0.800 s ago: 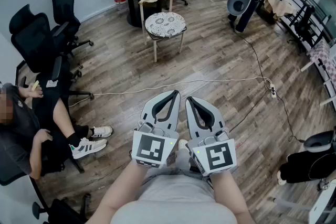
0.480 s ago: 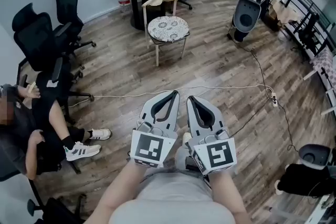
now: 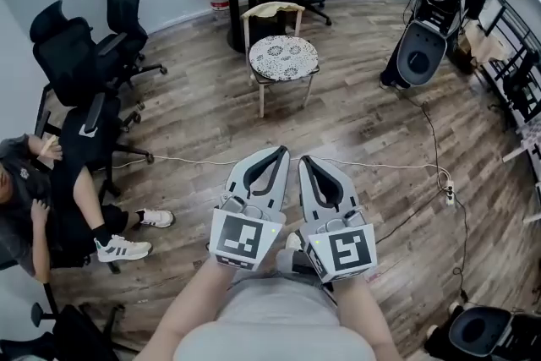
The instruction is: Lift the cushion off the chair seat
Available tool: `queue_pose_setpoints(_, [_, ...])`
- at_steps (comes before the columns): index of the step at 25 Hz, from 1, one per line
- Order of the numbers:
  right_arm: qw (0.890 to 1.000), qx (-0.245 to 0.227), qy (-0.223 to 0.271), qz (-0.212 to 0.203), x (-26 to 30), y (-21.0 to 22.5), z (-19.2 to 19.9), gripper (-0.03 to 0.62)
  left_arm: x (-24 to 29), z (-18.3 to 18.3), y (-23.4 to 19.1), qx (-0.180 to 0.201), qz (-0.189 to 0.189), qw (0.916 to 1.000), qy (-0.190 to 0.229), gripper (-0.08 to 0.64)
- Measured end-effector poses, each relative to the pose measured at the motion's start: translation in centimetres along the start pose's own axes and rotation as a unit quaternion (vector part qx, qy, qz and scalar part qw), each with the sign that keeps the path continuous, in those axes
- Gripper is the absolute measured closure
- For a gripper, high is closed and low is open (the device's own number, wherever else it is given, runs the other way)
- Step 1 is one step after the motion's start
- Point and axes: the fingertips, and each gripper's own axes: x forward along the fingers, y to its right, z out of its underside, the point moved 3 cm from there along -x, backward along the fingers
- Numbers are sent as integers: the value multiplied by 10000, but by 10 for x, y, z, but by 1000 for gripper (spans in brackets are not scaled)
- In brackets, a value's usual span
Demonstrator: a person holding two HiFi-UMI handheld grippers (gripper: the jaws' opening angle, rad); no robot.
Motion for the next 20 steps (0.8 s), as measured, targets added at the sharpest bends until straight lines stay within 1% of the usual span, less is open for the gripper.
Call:
queue_pose_setpoints(8, [9990, 105, 49, -439, 22, 85, 9, 574, 85, 2, 16, -71, -385, 9992, -24, 568])
queue_pose_setpoints(13, [9980, 112, 50, -621, 31, 128, 17, 574, 123, 7, 25, -122, -629, 9979, -19, 568])
queue_pose_setpoints(16, [9976, 162, 40, -672, 39, 147, 20, 574, 139, 7, 24, -104, -741, 9972, -24, 568])
queue_pose_setpoints(20, [9968, 245, 21, -756, 53, 159, 27, 574, 157, 10, 19, -92, -831, 9964, -104, 568])
